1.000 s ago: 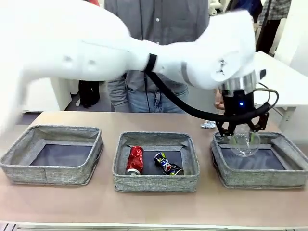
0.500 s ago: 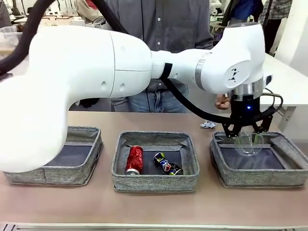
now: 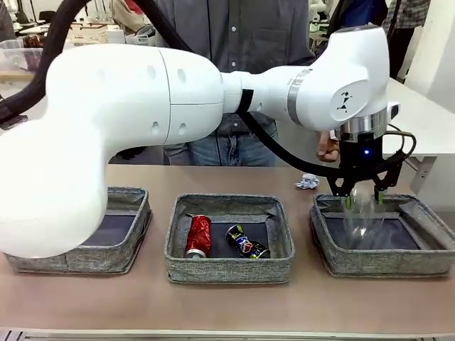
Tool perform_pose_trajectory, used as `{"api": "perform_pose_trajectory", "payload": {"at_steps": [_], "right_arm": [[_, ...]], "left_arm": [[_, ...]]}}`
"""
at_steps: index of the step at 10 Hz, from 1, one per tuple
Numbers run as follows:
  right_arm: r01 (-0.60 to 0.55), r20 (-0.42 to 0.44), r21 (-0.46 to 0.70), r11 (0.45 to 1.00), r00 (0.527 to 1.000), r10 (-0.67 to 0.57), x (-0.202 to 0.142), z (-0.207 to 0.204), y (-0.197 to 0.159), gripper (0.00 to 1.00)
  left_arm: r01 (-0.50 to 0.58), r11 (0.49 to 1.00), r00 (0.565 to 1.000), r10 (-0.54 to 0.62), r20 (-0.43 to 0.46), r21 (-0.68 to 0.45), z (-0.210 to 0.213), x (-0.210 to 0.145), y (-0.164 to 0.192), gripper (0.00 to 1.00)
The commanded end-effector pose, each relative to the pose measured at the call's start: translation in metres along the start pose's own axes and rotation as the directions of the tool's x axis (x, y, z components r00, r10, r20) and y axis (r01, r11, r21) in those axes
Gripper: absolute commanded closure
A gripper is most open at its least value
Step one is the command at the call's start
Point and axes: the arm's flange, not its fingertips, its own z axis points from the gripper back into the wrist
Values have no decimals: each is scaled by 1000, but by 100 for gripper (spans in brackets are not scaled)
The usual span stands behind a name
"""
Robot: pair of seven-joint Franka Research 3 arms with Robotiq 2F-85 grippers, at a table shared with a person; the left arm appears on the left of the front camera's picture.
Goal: Sort the waste into the appropriate baskets.
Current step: Place the picked waste into the Fabric basket indicated by the person.
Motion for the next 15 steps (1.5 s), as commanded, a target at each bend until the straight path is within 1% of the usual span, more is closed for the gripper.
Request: {"api": "perform_pose_trajectory", "payload": {"at_steps": [1,3,6,7,8,9,10,11,12,13,14,15], "right_arm": [[-15,2,4,1000,1000,15,1,4,-1,0],[-15,2,4,1000,1000,15,1,4,-1,0],[-15,2,4,1000,1000,15,1,4,-1,0],[0,0,0,1000,1000,0,0,0,0,0],[85,39,-32,996,996,-84,7,-6,3,0],[163,55,-31,986,985,-161,15,-20,8,0],[171,20,-65,983,985,-170,21,-49,15,0],[134,-58,-98,986,988,-140,22,-77,23,0],[110,-141,-136,985,982,-129,20,-107,34,0],[86,-199,-160,983,973,-117,16,-131,44,0],[46,-278,-163,986,956,-91,10,-155,57,0],[32,-332,-165,986,939,-86,3,-173,68,0]], "left_arm": [[-11,1000,1000,11,0,9,5,6,-12,0],[-7,1000,1000,6,15,17,10,5,-13,0],[16,1000,1000,-15,-16,17,21,0,-10,0],[26,1000,997,-26,-71,7,30,-4,-5,0],[38,999,991,-36,-128,14,46,-11,2,0],[74,997,975,-77,-207,-22,67,-18,15,0],[96,995,972,-101,-211,-33,96,-24,38,0],[94,993,973,-106,-205,-65,121,-29,65,0],[73,996,983,-80,-165,-51,143,-31,96,0],[74,993,985,-87,-150,-93,162,-36,128,0],[44,995,994,-53,-98,-94,176,-42,165,0],[16,992,998,-23,-60,-125,186,-50,198,0]]}}
